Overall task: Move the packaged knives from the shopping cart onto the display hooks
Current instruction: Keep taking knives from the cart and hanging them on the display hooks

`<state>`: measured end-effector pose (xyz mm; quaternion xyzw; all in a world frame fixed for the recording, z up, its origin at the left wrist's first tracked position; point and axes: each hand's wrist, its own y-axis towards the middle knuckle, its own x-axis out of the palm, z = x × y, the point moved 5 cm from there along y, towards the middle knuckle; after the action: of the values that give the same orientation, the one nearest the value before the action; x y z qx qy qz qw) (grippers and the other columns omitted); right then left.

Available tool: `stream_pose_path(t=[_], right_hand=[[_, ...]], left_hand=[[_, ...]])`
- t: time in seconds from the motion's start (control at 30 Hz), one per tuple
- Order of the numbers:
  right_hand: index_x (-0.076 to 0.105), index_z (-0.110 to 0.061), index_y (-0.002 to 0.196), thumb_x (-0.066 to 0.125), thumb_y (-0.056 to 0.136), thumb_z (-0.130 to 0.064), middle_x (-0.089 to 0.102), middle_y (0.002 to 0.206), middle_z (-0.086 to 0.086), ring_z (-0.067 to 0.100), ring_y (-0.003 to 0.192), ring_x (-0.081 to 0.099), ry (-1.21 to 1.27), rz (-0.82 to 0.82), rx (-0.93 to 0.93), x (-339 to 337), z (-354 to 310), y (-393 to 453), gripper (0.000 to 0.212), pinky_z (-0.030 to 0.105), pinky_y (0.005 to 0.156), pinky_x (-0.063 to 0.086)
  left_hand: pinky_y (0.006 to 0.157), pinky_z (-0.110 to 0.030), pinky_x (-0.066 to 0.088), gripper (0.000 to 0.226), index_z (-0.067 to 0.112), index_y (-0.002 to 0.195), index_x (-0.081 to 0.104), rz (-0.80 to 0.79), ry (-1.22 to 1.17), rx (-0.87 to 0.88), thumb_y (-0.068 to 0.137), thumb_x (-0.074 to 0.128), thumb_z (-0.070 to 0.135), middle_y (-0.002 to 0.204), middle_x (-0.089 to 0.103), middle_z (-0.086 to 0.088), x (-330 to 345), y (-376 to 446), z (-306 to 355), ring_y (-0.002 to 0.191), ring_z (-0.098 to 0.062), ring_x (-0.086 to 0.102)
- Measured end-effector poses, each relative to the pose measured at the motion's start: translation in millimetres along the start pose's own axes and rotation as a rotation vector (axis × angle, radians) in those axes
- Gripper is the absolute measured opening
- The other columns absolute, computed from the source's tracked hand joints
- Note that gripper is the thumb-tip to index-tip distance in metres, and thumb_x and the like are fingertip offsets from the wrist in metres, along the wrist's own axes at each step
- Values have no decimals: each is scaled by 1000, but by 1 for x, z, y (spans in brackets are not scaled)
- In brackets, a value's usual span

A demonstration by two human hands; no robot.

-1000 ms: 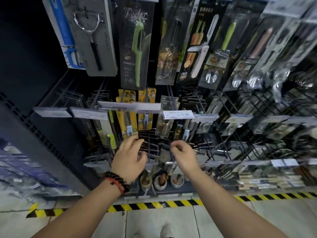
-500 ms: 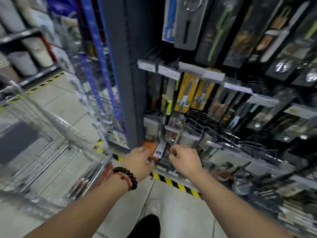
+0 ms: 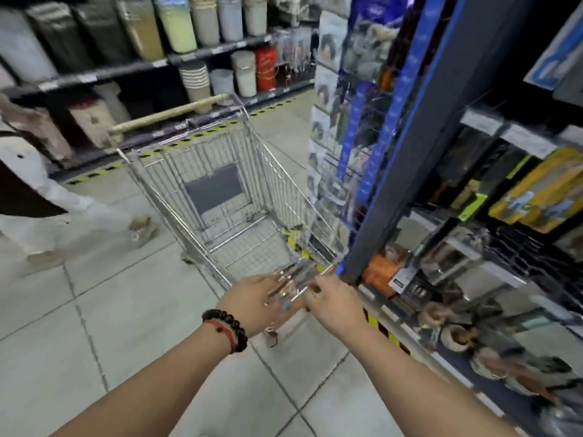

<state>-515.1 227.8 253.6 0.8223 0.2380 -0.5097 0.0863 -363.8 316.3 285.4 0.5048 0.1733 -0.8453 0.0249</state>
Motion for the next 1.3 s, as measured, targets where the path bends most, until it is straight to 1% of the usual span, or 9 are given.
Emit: stream_pose_path(t=[0.1, 0.2, 0.3, 0.43, 0.73, 0.83, 0.9, 1.13, 1.3], right_hand=[[62, -22, 88, 48, 75, -43, 69, 94, 4, 28, 96, 63, 55, -25, 35, 41, -52, 4, 29, 36, 73, 46], [56, -23, 74, 51, 78, -37, 63, 84, 4, 30, 93, 61, 66, -88, 66, 79, -100, 9, 15, 36, 69, 41], [62, -22, 89, 51, 78, -39, 67, 95, 3, 26, 96, 62, 47, -108, 128, 101, -131, 17, 23, 35, 76, 48], [63, -22, 92, 53, 82, -33, 69, 97, 2, 26, 95, 62, 44, -94, 215, 111, -148, 31, 17, 32, 74, 45], [64, -24, 95, 50, 82, -34, 71, 98, 2, 28, 92, 65, 243, -12, 485, 138, -119, 122, 22, 36, 80, 52], [65, -21, 104, 52, 86, -30, 70, 106, 6, 27, 96, 65, 308, -26, 566, 157, -103, 167, 24, 34, 79, 52], [64, -20, 108, 52, 86, -29, 70, 108, 6, 28, 98, 65, 330, -26, 613, 166, -93, 190, 26, 35, 81, 53], [60, -27, 117, 57, 86, -35, 72, 102, 2, 24, 87, 68, 449, 5, 865, 188, -45, 211, 33, 34, 73, 55], [54, -37, 109, 58, 84, -37, 69, 99, -3, 19, 79, 67, 547, 20, 1064, 228, -1, 217, 25, 41, 71, 58]], left_hand=[[100, -35, 43, 49, 26, 128, 53, -19, 20, -1, 86, 41, 47, 129, 54, 5, -14, -14, -71, 126, -20, 46], [99, -33, 42, 40, 27, 130, 51, -38, 62, 33, 92, 44, 38, 130, 52, 6, -36, -18, -125, 125, -20, 45], [95, -33, 44, 40, 26, 129, 51, -48, 67, 83, 91, 44, 37, 127, 54, 2, -54, -12, -160, 122, -20, 48], [98, -39, 45, 44, 27, 133, 49, -121, 83, 150, 92, 44, 40, 130, 53, 2, -64, 13, -178, 124, -22, 45], [99, -34, 43, 51, 26, 141, 41, -278, 104, 264, 92, 47, 39, 141, 45, 2, -72, 149, -174, 125, -18, 47], [104, -33, 39, 53, 24, 143, 40, -361, 118, 281, 92, 48, 38, 146, 43, -1, -66, 206, -170, 129, -19, 44], [101, -32, 42, 53, 24, 142, 40, -418, 128, 287, 92, 48, 36, 144, 44, -3, -57, 242, -167, 124, -21, 48], [100, -29, 40, 50, 16, 141, 41, -670, 68, 207, 94, 49, 30, 144, 46, -8, 15, 322, -163, 126, -25, 48], [104, -26, 38, 54, 17, 142, 41, -787, 49, 123, 92, 51, 35, 145, 46, -8, 92, 368, -169, 128, -25, 48]])
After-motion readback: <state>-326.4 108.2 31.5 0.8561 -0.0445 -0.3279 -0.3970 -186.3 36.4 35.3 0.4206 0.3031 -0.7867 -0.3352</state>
